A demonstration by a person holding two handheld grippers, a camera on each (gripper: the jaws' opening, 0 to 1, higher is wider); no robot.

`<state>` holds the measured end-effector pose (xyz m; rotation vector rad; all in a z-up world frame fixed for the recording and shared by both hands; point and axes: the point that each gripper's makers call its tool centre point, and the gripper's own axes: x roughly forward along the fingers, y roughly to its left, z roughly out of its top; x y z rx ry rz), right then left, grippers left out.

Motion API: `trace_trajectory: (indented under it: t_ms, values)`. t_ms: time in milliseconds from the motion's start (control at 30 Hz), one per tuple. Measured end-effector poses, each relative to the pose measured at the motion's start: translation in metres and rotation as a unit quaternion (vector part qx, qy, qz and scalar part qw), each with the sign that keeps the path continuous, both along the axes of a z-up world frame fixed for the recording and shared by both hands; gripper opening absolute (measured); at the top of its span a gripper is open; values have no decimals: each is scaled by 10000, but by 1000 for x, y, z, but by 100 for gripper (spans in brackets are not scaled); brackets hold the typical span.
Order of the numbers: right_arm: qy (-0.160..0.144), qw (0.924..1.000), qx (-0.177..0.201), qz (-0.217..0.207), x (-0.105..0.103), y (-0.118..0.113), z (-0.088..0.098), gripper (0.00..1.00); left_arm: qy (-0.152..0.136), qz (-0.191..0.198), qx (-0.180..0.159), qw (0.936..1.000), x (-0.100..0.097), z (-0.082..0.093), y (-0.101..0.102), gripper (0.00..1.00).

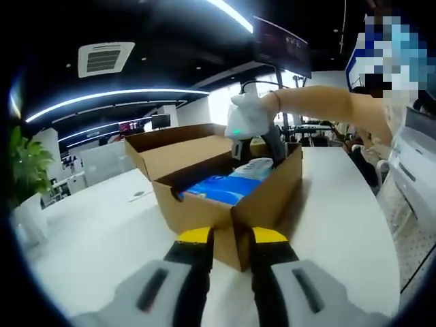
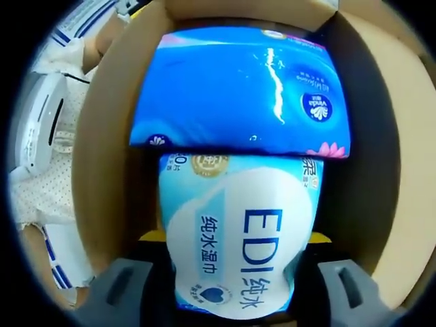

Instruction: Operate the shoe box by opening the lid, removing the specified soft item, and placing it in the target area until the item is outside and the box remains undamaged.

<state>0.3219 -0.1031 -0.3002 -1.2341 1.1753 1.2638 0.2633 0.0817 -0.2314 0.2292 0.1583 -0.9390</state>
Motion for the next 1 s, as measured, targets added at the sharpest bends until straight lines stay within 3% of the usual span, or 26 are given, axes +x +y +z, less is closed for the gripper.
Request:
trace_trajectory:
  t_ms: [633, 1000]
  values:
    - [-226, 9997, 85, 19, 11, -2, 10, 64, -13, -15, 9, 10000, 0, 1, 0, 21]
    - [-310, 9994, 137, -33, 10, -2, 25, 63, -7, -15, 0, 10000, 1, 1, 0, 20]
